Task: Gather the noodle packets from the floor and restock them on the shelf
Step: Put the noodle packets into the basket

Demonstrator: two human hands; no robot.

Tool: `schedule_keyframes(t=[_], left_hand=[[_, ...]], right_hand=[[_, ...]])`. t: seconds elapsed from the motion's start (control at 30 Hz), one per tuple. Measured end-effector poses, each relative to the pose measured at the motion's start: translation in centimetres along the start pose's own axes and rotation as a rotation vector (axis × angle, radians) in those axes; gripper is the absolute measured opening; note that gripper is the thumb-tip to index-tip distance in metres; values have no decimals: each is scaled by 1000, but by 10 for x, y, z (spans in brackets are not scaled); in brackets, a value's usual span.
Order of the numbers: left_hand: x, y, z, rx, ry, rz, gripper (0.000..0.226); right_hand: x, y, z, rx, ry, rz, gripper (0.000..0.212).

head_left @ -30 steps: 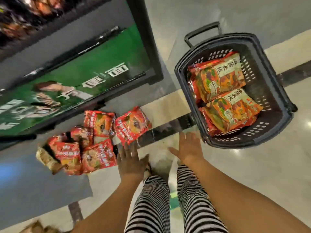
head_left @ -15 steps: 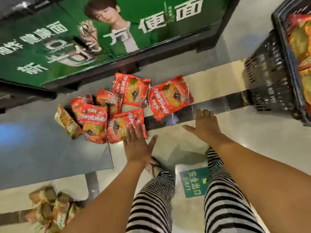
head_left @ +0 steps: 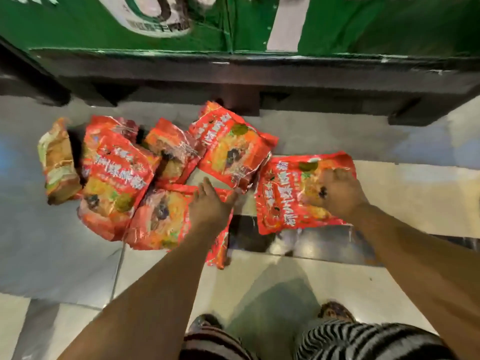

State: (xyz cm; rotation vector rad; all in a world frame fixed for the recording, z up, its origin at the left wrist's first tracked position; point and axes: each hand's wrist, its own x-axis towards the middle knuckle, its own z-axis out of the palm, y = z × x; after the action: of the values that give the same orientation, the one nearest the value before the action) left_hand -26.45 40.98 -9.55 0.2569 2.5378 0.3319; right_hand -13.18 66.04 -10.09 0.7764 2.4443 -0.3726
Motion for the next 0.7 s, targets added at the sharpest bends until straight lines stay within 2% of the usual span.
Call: schedule_keyframes(t=[0.07,0.2,0.27,0.43,0.6,0.63,0.7], left_hand=[[42,-5,16,-143,72,-2,94],[96,-16,53,-139,260,34,100],[104,-15,72,-169,284,-4,102],[107,-8,81,-201,242,-87,105],[108,0,72,-341,187,-151,106],[116,-1,72,-437,145,-161,111],[136,-4,74,-673,92,-242,137]], right_hand=[[42,6,5,10,46,-16,93],[95,15,8,29,108,-96,101],[106,15,17,12,86,-130,105],[90,24,27,-95,115,-151,106],[80,24,32,-156,80,-168,110],[82,23,28,-156,81,-178,110],[86,21,18,-160,105,-189,108]])
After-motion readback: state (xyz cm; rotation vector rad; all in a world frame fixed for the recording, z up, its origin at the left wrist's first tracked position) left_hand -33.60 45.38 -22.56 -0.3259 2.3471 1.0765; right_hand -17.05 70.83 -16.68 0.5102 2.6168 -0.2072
